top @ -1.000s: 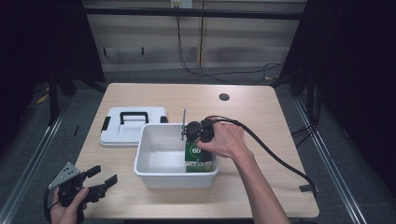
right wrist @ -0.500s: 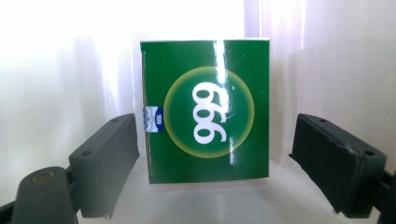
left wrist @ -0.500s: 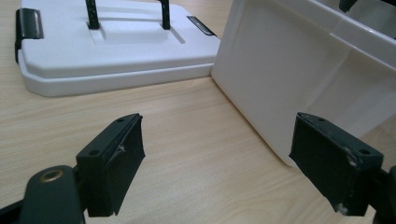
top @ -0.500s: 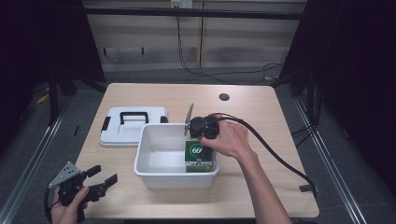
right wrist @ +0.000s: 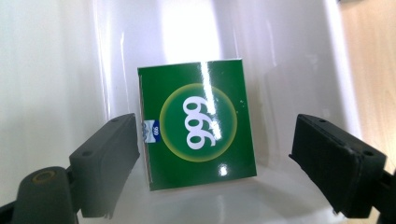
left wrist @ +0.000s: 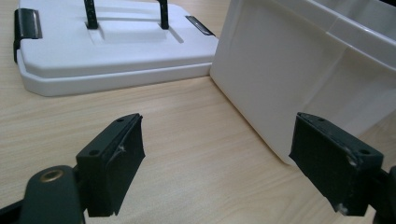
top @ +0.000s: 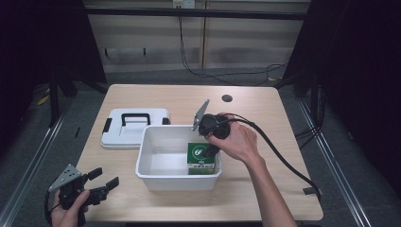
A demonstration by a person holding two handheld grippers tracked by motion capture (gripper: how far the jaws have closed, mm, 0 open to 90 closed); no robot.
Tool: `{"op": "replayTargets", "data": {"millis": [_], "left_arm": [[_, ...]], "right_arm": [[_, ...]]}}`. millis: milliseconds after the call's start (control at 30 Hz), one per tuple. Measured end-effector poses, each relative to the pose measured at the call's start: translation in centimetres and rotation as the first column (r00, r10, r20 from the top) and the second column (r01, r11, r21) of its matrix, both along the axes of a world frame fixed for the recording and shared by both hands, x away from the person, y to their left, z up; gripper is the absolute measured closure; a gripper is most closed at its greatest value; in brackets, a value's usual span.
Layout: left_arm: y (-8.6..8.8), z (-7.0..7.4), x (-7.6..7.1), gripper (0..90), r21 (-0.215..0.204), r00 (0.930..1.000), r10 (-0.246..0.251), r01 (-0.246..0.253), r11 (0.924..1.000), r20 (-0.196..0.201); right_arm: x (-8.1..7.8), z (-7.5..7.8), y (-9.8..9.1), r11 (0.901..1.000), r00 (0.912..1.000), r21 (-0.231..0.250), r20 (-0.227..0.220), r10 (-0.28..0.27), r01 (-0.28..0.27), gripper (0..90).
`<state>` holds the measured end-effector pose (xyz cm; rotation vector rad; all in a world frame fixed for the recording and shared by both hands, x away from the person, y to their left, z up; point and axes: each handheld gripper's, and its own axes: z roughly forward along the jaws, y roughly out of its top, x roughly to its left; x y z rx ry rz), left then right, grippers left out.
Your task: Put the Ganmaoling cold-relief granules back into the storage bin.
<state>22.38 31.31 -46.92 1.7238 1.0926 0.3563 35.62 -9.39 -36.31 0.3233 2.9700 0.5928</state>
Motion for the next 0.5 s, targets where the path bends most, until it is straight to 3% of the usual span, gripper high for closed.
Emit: {"op": "replayTargets", "data": {"millis": [67,233,500], "left_arm": [[0.0,0.0,0.0,17.0,-0.001,1.0000,0.001,-0.001,1.0000,-0.001],[0.0,0.0,0.0,17.0,0.004,1.0000,0.001,-0.001,1.0000,-0.003],[0.0,-0.1,0.0,17.0,0.005,1.0000,0.003,-0.003,1.0000,-0.002]], "right_arm": [[-0.2,0.1,-0.5,0.9990,0.9998,0.041,0.014,-0.015,0.015,14.2],[-0.7,0.4,-1.6,0.9950,0.9974,0.076,0.028,-0.067,0.065,14.5],[-1.5,0.6,-3.6,0.9823,0.9921,0.163,0.069,-0.105,0.093,14.9]]}}
